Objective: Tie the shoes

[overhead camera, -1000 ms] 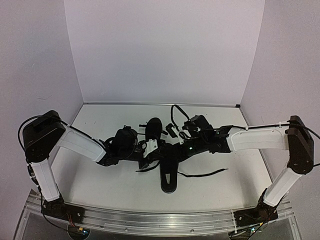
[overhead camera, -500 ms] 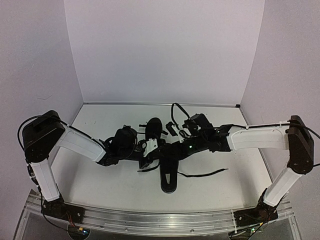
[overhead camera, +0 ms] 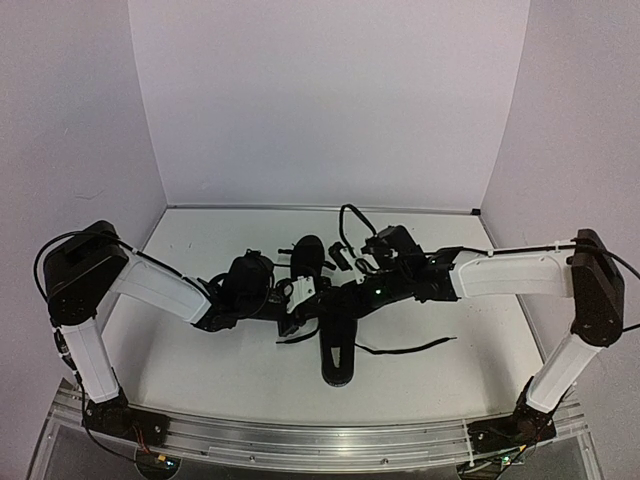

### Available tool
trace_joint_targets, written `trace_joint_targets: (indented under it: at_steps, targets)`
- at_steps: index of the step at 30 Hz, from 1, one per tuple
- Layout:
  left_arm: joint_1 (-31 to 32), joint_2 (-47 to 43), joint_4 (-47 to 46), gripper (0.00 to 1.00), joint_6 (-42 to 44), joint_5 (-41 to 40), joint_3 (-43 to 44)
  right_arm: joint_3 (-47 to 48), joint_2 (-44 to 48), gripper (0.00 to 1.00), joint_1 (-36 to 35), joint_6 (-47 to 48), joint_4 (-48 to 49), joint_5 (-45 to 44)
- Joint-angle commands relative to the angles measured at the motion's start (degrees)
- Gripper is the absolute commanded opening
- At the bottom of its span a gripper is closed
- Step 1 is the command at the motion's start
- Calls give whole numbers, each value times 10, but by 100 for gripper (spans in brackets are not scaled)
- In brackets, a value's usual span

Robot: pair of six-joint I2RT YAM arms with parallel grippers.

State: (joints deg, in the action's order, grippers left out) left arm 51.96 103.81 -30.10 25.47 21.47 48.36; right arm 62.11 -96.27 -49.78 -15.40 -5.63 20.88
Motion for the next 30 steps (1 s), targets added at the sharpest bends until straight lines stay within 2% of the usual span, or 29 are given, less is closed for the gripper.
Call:
trace_joint_targets:
  at_steps: [1, 7, 14, 15, 17, 18, 20, 23, 30]
  targets:
    - [1, -30, -28, 0, -2, 10, -1, 20, -4, 0, 4, 1, 1, 7]
    - [1, -36, -36, 3, -1, 8, -14, 12, 24, 0, 9, -2, -2, -4]
    - [1, -33, -39, 0, -9, -2, -13, 6, 57, 2, 20, -7, -6, 4]
    - [1, -31, -38, 0, -11, -4, -10, 8, 56, 8, 21, -8, -6, 12]
    - [1, -29, -33, 0, -11, -6, -6, 8, 48, 34, 21, -10, -5, 26]
    - [1, -29, -33, 0, -12, -6, -6, 8, 43, 43, 21, -11, -5, 30]
    - [1, -30, -32, 0, -12, -7, -5, 10, 29, 48, 21, -14, -5, 41]
    - [1, -33, -30, 0, -11, -8, -5, 15, 5, 48, 21, -17, -3, 54]
    - [1, -34, -32, 0, -10, -8, -5, 22, -23, 39, 21, -18, 1, 55]
